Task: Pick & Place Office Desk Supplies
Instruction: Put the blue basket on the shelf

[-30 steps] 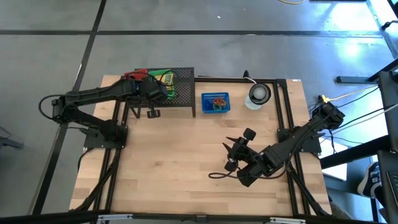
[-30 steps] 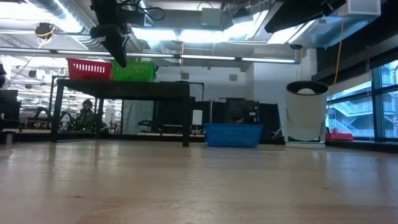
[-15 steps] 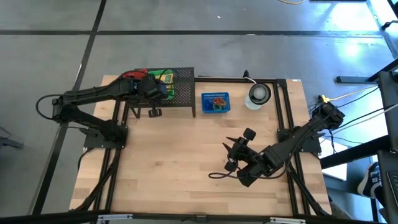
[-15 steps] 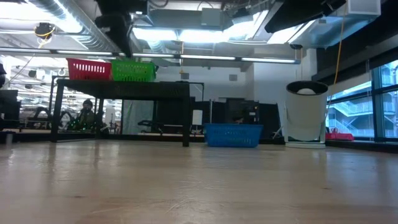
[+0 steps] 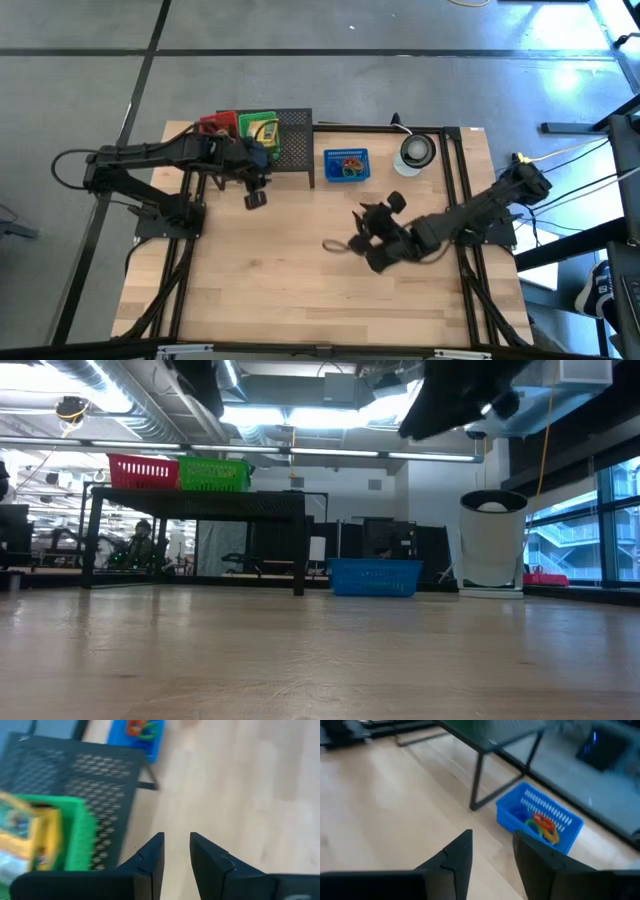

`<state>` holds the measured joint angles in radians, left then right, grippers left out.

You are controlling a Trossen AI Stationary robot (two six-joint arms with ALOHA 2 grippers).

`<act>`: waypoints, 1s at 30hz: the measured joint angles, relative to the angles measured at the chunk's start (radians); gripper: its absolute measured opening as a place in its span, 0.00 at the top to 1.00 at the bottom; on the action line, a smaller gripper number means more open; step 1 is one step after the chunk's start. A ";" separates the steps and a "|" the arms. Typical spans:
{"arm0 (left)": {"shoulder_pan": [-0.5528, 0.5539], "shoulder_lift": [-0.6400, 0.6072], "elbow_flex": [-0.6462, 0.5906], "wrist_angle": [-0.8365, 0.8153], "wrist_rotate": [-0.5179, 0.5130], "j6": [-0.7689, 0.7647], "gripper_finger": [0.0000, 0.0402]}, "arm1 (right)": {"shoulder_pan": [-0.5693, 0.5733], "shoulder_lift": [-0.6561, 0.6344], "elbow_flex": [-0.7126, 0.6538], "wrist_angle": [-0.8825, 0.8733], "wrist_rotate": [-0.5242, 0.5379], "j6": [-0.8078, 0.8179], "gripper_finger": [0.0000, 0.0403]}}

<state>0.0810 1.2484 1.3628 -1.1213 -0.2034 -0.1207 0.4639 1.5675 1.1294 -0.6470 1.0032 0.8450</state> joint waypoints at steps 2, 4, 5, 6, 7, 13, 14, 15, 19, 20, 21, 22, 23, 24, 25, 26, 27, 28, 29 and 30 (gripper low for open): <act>-0.033 0.000 0.000 0.000 0.017 0.000 0.79 | -0.061 0.000 0.000 0.004 -0.063 0.011 0.62; -0.066 0.000 0.000 0.000 0.017 -0.010 0.80 | -0.126 0.000 0.000 0.015 -0.130 0.010 0.57; -0.081 0.000 0.000 0.000 0.015 -0.020 0.80 | -0.157 0.000 0.000 0.024 -0.160 0.009 0.55; -0.097 0.000 0.000 0.000 0.015 -0.032 0.80 | -0.186 0.003 0.000 0.038 -0.194 0.010 0.52; -0.112 0.000 0.000 -0.001 0.014 -0.044 0.80 | -0.216 0.010 0.000 0.057 -0.226 0.011 0.50; -0.211 0.000 0.000 -0.007 0.012 -0.068 0.80 | -0.348 0.064 0.002 0.167 -0.408 -0.288 0.40; -0.228 0.000 0.000 -0.008 0.012 -0.068 0.80 | -0.365 0.074 0.001 0.179 -0.429 -0.392 0.39; -0.245 0.000 0.000 -0.011 0.012 -0.068 0.81 | -0.380 0.083 0.001 0.187 -0.455 -0.493 0.39; -0.309 0.000 0.000 -0.036 0.012 -0.083 0.81 | -0.441 0.115 0.001 0.184 -0.566 -0.802 0.39; -0.324 0.000 0.000 -0.045 0.011 -0.096 0.81 | -0.457 0.122 0.001 0.188 -0.585 -0.852 0.39; -0.339 0.000 0.000 -0.052 0.009 -0.112 0.81 | -0.471 0.126 0.000 0.187 -0.597 -0.894 0.39; -0.353 0.000 0.000 -0.059 -0.002 -0.130 0.81 | -0.485 0.128 0.000 0.188 -0.602 -0.932 0.39; -0.369 0.000 0.000 -0.066 -0.018 -0.147 0.80 | -0.499 0.129 0.000 0.191 -0.603 -0.958 0.39; -0.383 0.000 0.000 -0.074 -0.035 -0.160 0.80 | -0.512 0.129 0.000 0.191 -0.604 -0.975 0.39; -0.398 0.000 0.000 -0.081 -0.052 -0.172 0.80 | -0.527 0.129 0.000 0.191 -0.608 -0.986 0.39; -0.411 0.000 0.000 -0.085 -0.067 -0.182 0.80 | -0.543 0.129 0.000 0.191 -0.624 -0.989 0.39; -0.423 0.000 0.000 -0.091 -0.080 -0.190 0.81 | -0.565 0.129 0.000 0.191 -0.657 -0.990 0.39; -0.435 0.000 0.000 -0.098 -0.091 -0.199 0.81 | -0.585 0.129 0.000 0.191 -0.691 -0.990 0.39; -0.446 0.000 0.000 -0.101 -0.100 -0.206 0.81 | -0.605 0.129 0.000 0.191 -0.721 -0.988 0.39; -0.456 0.000 0.000 -0.101 -0.108 -0.211 0.81 | -0.623 0.131 0.000 0.194 -0.753 -0.987 0.39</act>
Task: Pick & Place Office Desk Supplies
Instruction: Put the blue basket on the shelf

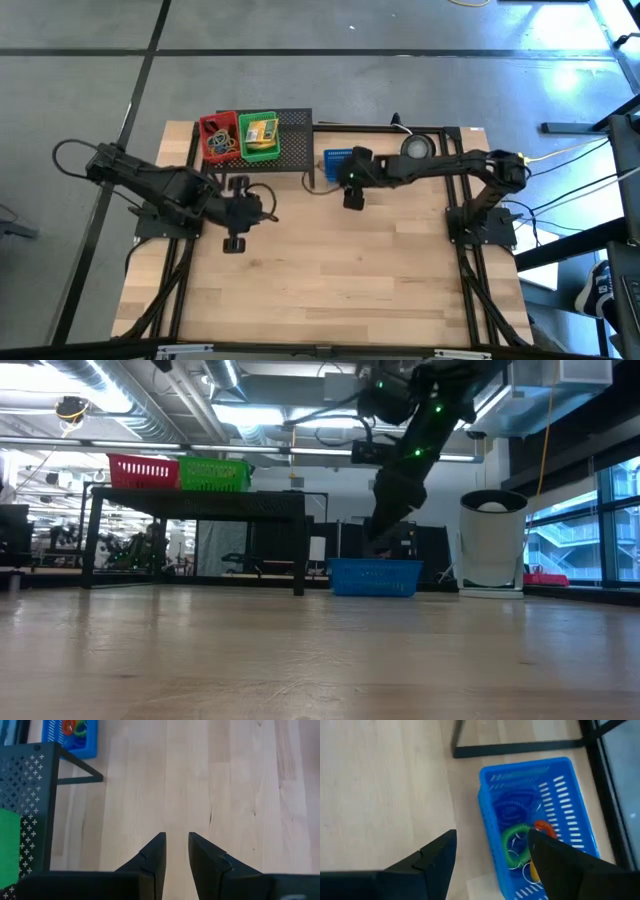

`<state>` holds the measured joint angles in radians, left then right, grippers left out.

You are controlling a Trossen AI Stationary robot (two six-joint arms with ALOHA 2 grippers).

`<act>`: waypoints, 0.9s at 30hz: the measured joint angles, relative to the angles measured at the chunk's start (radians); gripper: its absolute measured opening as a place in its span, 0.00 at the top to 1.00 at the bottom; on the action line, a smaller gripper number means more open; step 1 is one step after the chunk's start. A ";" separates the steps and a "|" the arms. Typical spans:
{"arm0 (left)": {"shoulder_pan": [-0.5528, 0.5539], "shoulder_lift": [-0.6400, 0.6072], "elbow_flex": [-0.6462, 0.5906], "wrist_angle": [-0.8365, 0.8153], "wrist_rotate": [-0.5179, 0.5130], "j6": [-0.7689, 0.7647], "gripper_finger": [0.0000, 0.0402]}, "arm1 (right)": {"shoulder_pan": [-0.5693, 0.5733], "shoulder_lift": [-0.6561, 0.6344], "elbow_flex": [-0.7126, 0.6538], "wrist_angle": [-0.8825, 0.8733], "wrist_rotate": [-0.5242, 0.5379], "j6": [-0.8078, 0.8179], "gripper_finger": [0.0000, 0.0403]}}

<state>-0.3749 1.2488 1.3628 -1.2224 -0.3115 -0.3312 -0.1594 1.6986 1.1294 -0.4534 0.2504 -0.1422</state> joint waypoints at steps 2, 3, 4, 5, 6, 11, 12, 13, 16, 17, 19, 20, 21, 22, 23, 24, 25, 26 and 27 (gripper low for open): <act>-0.019 0.000 0.000 -0.001 -0.016 -0.013 0.81 | -0.029 0.013 0.000 0.021 -0.046 0.004 0.39; -0.027 0.000 0.000 -0.002 -0.025 -0.019 0.81 | -0.040 0.017 -0.001 0.018 -0.064 0.005 0.39; -0.036 0.000 0.000 -0.002 -0.033 -0.023 0.81 | -0.048 0.023 -0.001 0.025 -0.077 0.006 0.39; -0.043 0.000 0.000 -0.002 -0.040 -0.025 0.81 | -0.053 0.036 0.001 0.052 -0.084 0.004 0.39; -0.051 0.000 0.000 -0.002 -0.046 -0.025 0.81 | -0.059 0.047 0.002 0.065 -0.092 0.003 0.39; -0.082 0.000 0.000 -0.003 -0.070 -0.030 0.82 | -0.082 0.105 -0.002 0.065 -0.067 -0.032 0.39; -0.086 0.000 0.000 -0.003 -0.071 -0.033 0.82 | -0.084 0.113 -0.001 0.085 -0.059 -0.033 0.39; -0.089 0.000 0.000 -0.005 -0.072 -0.036 0.82 | -0.088 0.119 0.000 0.089 -0.060 -0.033 0.39; -0.099 0.000 0.000 -0.008 -0.088 -0.051 0.83 | -0.094 0.130 0.000 0.084 -0.073 -0.035 0.42; -0.103 0.000 0.000 -0.009 -0.091 -0.055 0.83 | -0.095 0.130 0.000 0.075 -0.078 -0.037 0.44; -0.108 0.000 0.000 -0.009 -0.092 -0.060 0.83 | -0.095 0.130 0.000 0.081 -0.083 -0.048 0.49; -0.111 0.000 0.000 -0.009 -0.092 -0.060 0.83 | -0.095 0.130 0.000 0.080 -0.083 -0.053 0.52; -0.113 0.000 0.000 -0.009 -0.093 -0.060 0.83 | -0.095 0.130 0.000 0.078 -0.083 -0.057 0.55; -0.116 0.000 0.000 -0.009 -0.094 -0.064 0.83 | -0.095 0.130 0.000 0.079 -0.083 -0.059 0.59; -0.118 0.000 0.000 -0.009 -0.098 -0.070 0.83 | -0.095 0.130 0.000 0.079 -0.083 -0.061 0.62; -0.121 0.000 0.000 -0.009 -0.099 -0.076 0.83 | -0.095 0.130 0.000 0.079 -0.083 -0.061 0.66; -0.122 0.000 0.000 -0.009 -0.099 -0.078 0.83 | -0.095 0.130 0.000 0.079 -0.083 -0.061 0.71; -0.123 0.000 0.000 -0.009 -0.099 -0.079 0.83 | -0.095 0.130 0.000 0.078 -0.083 -0.061 0.75; -0.125 0.000 0.000 -0.009 -0.099 -0.080 0.83 | -0.095 0.130 0.000 0.078 -0.083 -0.061 0.79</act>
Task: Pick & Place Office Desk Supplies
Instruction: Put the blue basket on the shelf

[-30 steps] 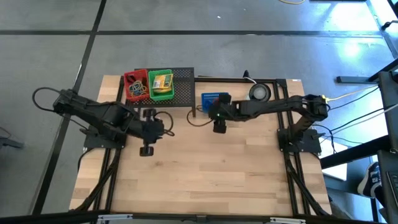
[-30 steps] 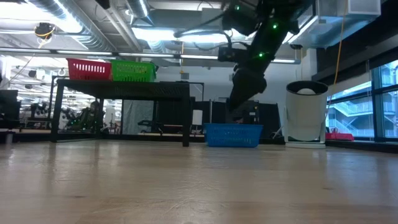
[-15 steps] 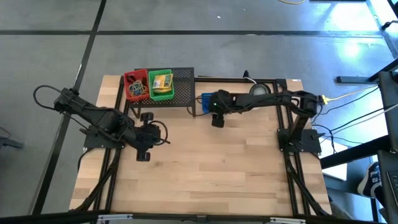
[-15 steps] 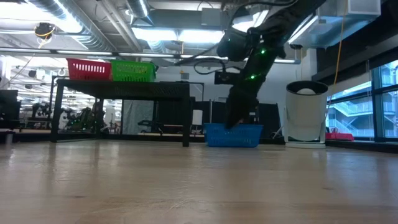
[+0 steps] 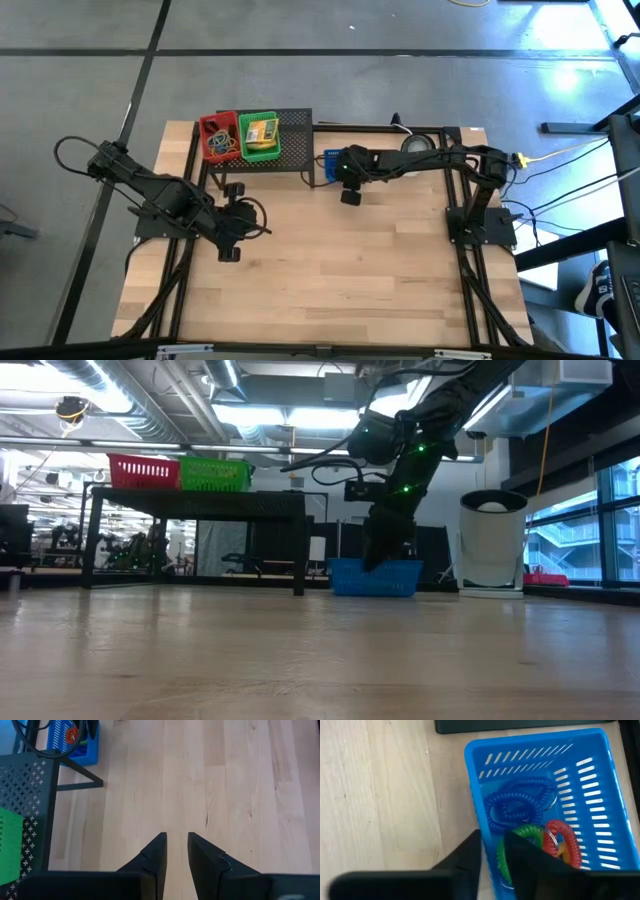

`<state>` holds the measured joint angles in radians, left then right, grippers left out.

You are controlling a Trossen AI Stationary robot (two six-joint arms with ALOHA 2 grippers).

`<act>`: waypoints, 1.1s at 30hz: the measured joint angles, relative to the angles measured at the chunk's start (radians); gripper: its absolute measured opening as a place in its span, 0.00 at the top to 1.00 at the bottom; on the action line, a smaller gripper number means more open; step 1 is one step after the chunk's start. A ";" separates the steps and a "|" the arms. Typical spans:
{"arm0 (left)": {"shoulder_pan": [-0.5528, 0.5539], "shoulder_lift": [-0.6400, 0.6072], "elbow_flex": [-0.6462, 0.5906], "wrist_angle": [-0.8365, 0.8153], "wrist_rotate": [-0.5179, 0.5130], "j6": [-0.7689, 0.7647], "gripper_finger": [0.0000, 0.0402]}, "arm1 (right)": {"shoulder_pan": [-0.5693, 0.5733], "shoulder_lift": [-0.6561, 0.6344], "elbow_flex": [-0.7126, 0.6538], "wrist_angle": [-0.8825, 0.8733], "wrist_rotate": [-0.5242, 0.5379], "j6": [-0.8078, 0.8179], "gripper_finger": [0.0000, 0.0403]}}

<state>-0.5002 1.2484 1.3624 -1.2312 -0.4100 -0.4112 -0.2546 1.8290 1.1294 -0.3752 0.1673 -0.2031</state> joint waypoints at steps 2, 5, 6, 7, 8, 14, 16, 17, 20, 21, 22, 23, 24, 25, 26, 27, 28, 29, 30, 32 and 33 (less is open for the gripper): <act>-0.007 0.000 0.000 0.000 -0.003 -0.013 0.83 | 0.000 0.000 0.000 -0.002 -0.003 0.001 0.87; -0.016 0.000 0.000 0.000 -0.008 -0.025 0.83 | 0.000 0.000 0.000 -0.007 -0.004 0.004 0.96; -0.021 0.000 0.000 0.000 -0.008 -0.026 0.83 | 0.000 0.000 0.000 -0.010 -0.009 0.003 0.97; -0.025 0.000 0.000 0.000 -0.010 -0.031 0.83 | 0.000 -0.001 0.000 -0.014 -0.018 0.002 0.97; -0.029 0.000 0.000 0.000 -0.015 -0.034 0.83 | 0.000 -0.001 0.000 -0.020 -0.031 0.001 0.97; -0.056 0.000 0.000 0.000 -0.021 -0.056 0.83 | 0.020 -0.007 0.001 -0.089 -0.084 0.021 0.93; -0.063 0.000 0.000 0.000 -0.028 -0.058 0.83 | 0.041 -0.016 0.001 -0.125 -0.098 0.039 0.94; -0.067 0.000 0.000 0.000 -0.036 -0.058 0.83 | 0.056 -0.021 0.001 -0.146 -0.106 0.048 0.95; -0.075 0.000 0.000 0.000 -0.051 -0.057 0.83 | 0.117 -0.042 0.000 -0.188 -0.112 0.092 0.96; -0.076 0.000 0.000 0.000 -0.053 -0.057 0.83 | 0.141 -0.052 0.000 -0.196 -0.116 0.110 0.96; -0.076 0.000 0.000 0.000 -0.057 -0.056 0.83 | 0.167 -0.065 0.000 -0.198 -0.120 0.122 0.95; -0.076 0.000 0.000 0.000 -0.063 -0.056 0.83 | 0.192 -0.078 0.000 -0.196 -0.121 0.131 0.94; -0.076 0.000 0.000 0.000 -0.070 -0.055 0.83 | 0.217 -0.090 0.000 -0.193 -0.123 0.138 0.93; -0.076 0.000 0.000 0.000 -0.076 -0.055 0.83 | 0.249 -0.103 0.001 -0.191 -0.120 0.143 0.92; -0.076 0.000 0.000 0.000 -0.081 -0.055 0.83 | 0.282 -0.112 0.005 -0.188 -0.109 0.143 0.91; -0.076 0.000 0.000 0.000 -0.086 -0.054 0.83 | 0.313 -0.117 0.010 -0.181 -0.104 0.144 0.90; -0.076 0.000 0.000 0.000 -0.093 -0.054 0.83 | 0.345 -0.118 0.015 -0.171 -0.101 0.144 0.90; -0.076 0.000 0.000 -0.001 -0.096 -0.050 0.83 | 0.376 -0.118 0.019 -0.164 -0.103 0.144 0.90; -0.076 0.000 0.000 0.000 -0.098 -0.043 0.83 | 0.405 -0.118 0.021 -0.153 -0.104 0.144 0.90; -0.076 0.000 0.000 0.000 -0.098 -0.036 0.83 | 0.460 -0.110 0.022 -0.125 -0.102 0.143 0.90; -0.076 0.000 0.000 0.000 -0.098 -0.036 0.83 | 0.482 -0.103 0.023 -0.118 -0.094 0.142 0.91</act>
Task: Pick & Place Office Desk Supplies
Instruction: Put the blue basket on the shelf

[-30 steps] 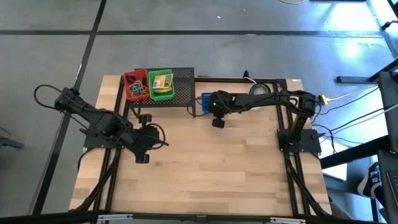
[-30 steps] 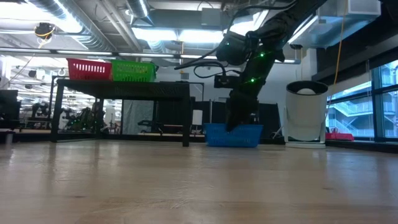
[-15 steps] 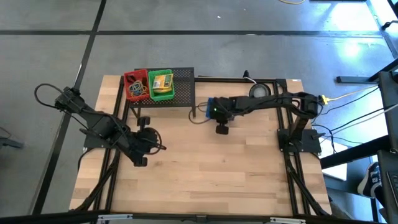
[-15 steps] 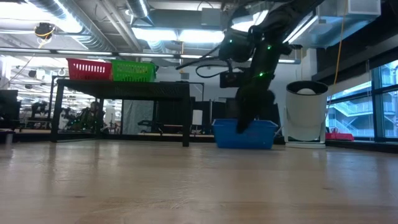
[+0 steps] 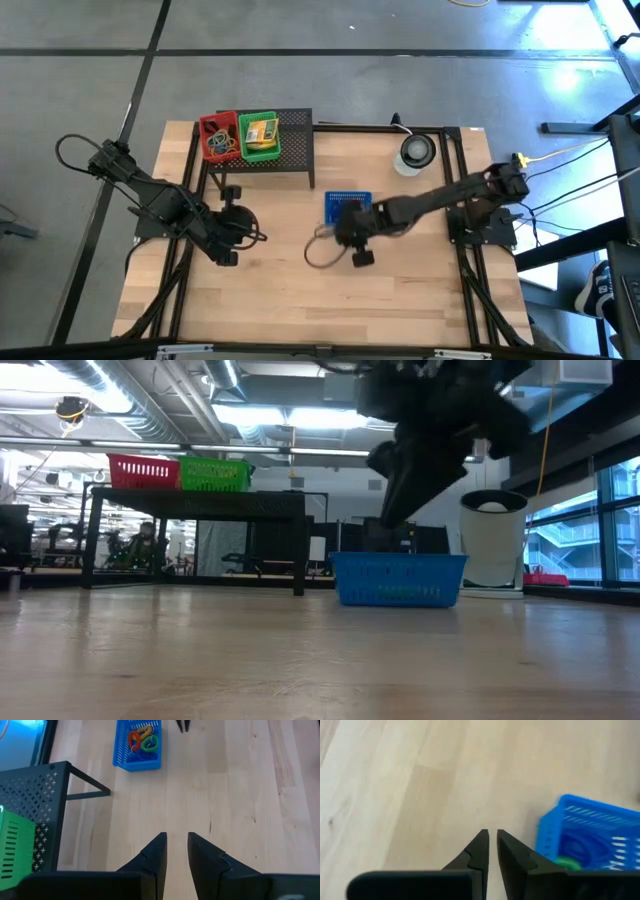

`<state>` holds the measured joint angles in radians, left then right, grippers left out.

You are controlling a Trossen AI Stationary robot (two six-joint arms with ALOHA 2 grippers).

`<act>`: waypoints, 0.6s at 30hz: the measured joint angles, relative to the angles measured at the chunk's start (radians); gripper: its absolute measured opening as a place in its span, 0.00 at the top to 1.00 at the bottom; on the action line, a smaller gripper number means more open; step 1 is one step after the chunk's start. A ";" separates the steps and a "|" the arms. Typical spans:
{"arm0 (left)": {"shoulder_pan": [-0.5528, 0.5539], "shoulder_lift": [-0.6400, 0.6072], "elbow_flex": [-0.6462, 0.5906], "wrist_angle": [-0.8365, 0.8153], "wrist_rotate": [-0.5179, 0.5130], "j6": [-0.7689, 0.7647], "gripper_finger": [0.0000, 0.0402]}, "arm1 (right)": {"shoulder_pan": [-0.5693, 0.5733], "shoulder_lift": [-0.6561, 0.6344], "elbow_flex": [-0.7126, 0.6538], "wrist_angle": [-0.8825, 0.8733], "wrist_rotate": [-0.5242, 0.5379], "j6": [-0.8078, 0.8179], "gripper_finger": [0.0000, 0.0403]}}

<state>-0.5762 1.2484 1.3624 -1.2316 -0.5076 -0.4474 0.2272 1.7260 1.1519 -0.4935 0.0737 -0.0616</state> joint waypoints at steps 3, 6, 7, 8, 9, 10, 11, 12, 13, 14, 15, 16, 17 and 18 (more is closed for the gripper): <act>0.000 0.000 0.000 0.000 -0.004 -0.001 0.83 | 0.048 0.011 -0.001 -0.005 0.065 0.028 0.91; 0.000 0.000 0.000 0.000 -0.037 -0.001 0.83 | 0.073 0.011 -0.001 -0.005 0.148 0.084 0.90; 0.000 0.000 0.000 0.000 -0.055 0.002 0.83 | 0.079 0.008 -0.001 -0.010 0.168 0.107 0.89; 0.001 0.000 0.000 0.000 -0.074 0.012 0.83 | 0.082 0.002 -0.001 -0.012 0.179 0.132 0.88; 0.003 0.002 -0.002 0.002 -0.092 0.028 0.83 | 0.085 -0.005 -0.001 -0.012 0.186 0.161 0.86; 0.006 0.003 -0.008 0.008 -0.109 0.045 0.82 | 0.090 -0.013 0.000 -0.016 0.188 0.192 0.85; 0.011 0.005 -0.018 0.014 -0.118 0.063 0.82 | 0.093 -0.021 0.000 -0.025 0.189 0.221 0.83; 0.016 0.007 -0.030 0.027 -0.119 0.085 0.82 | 0.098 -0.030 0.000 -0.036 0.189 0.248 0.81; 0.023 0.011 -0.042 0.045 -0.115 0.107 0.81 | 0.104 -0.043 0.000 -0.048 0.189 0.274 0.79; 0.033 0.013 -0.053 0.065 -0.103 0.132 0.80 | 0.112 -0.057 0.000 -0.062 0.190 0.299 0.77; 0.043 0.015 -0.068 0.089 -0.087 0.162 0.79 | 0.119 -0.074 0.000 -0.072 0.191 0.324 0.75; 0.054 0.018 -0.085 0.115 -0.067 0.197 0.77 | 0.128 -0.090 0.000 -0.082 0.191 0.352 0.73; 0.065 0.020 -0.102 0.141 -0.048 0.233 0.75 | 0.138 -0.108 0.000 -0.093 0.190 0.381 0.71; 0.076 0.021 -0.121 0.174 -0.030 0.274 0.74 | 0.147 -0.127 0.000 -0.106 0.186 0.413 0.69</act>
<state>-0.5001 1.2690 1.2416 -1.0575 -0.5375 -0.1735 0.3737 1.5988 1.1515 -0.5996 0.2596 0.3511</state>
